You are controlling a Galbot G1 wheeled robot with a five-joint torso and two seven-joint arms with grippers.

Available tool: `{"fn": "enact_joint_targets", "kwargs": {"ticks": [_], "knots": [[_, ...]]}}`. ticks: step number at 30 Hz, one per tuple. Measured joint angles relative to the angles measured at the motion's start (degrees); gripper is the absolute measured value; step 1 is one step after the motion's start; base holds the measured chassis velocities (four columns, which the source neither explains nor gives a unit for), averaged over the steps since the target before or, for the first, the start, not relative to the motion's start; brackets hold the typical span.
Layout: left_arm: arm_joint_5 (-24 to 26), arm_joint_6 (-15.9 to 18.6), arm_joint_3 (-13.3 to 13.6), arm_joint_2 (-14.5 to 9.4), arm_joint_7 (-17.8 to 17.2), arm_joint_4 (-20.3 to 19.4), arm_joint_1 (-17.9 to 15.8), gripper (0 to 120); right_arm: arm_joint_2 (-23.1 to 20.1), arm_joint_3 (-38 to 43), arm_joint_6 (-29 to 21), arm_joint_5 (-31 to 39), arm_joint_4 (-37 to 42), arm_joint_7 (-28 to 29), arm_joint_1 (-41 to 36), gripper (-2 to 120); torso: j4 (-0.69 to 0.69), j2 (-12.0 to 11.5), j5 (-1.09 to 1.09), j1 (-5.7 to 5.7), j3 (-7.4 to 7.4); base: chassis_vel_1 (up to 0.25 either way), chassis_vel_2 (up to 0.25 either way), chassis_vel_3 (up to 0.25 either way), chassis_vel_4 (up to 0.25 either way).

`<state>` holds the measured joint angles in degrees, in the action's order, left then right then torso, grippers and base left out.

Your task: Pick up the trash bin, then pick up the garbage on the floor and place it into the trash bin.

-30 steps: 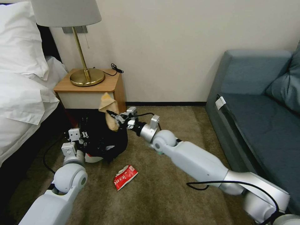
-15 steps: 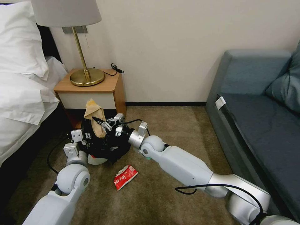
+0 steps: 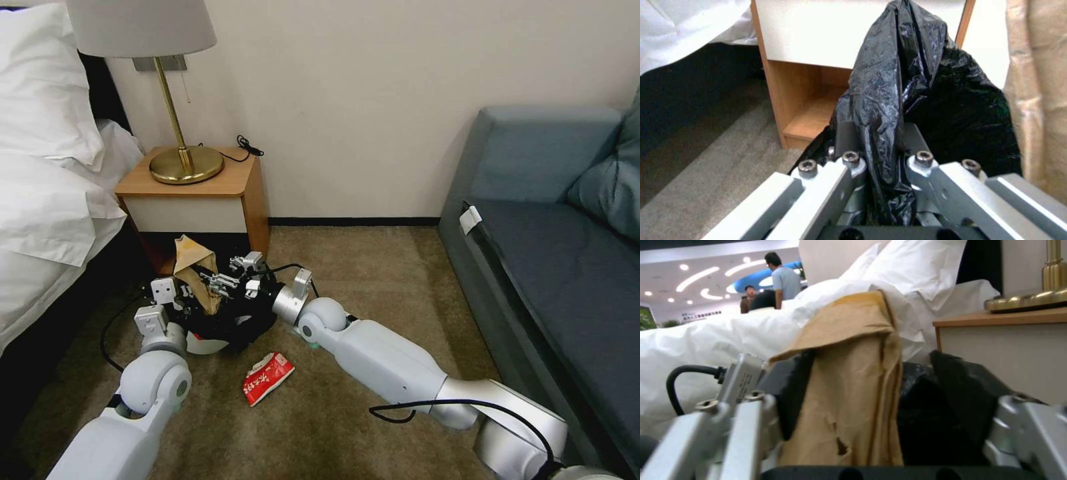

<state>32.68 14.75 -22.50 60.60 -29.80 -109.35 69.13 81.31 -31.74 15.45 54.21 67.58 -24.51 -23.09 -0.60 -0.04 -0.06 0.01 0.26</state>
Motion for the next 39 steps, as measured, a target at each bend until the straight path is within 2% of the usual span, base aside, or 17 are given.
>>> {"fn": "enact_joint_targets", "kwargs": {"ticks": [3,5,8,10,15,22,30,39], "knots": [[0.0,-0.1,0.0,0.0,0.1,0.1,0.0,5,0.0,-0.1,-0.1,0.0,-0.2,0.0,0.2,76,0.0,0.0,0.0,0.0,0.0,0.0,0.0,0.0,0.0],[0.3,-0.1,-0.1,-0.3,0.2,0.2,-0.2,5,-0.1,-0.6,-0.4,0.0,-0.6,-0.2,0.6,88,0.0,0.0,0.0,0.0,0.0,0.0,0.0,0.0,0.0],[0.6,-0.1,-0.1,-0.5,0.2,0.2,-0.4,5,0.1,-0.9,-0.5,-0.2,-1.6,-0.6,0.9,93,0.0,0.0,-0.01,0.0,0.0,0.0,0.0,0.0,0.0],[1.3,-0.1,-0.1,-0.9,0.1,0.2,-0.9,5,1.6,-1.0,0.1,-1.7,-5.7,-1.6,1.0,99,0.0,0.0,0.0,0.0,0.0,0.0,0.0,0.0,0.0],[1.6,-0.1,-0.4,-1.0,0.0,-0.1,-0.6,5,3.4,-0.3,1.3,-3.5,-10.1,-3.2,1.4,100,0.0,0.0,0.0,0.0,0.0,0.0,0.0,0.0,0.0],[1.6,-0.2,-0.8,-1.1,0.1,-0.2,0.2,5,2.9,-0.6,0.6,-2.5,-9.9,-3.9,2.8,100,0.01,0.0,-0.01,0.0,0.0,0.0,0.0,0.0,0.0],[1.1,-0.6,-0.8,-1.2,0.6,0.3,0.3,5,0.2,-1.4,-0.4,-1.8,-9.2,-4.6,4.7,100,0.0,0.0,0.0,0.0,0.0,0.0,0.0,0.0,0.0],[1.1,-0.8,-0.9,-1.3,1.0,0.8,0.0,5,-2.9,-5.9,-1.5,-5.7,-9.0,-3.3,7.9,100,0.0,0.0,0.0,0.0,0.0,0.0,0.0,0.0,0.0]]}}
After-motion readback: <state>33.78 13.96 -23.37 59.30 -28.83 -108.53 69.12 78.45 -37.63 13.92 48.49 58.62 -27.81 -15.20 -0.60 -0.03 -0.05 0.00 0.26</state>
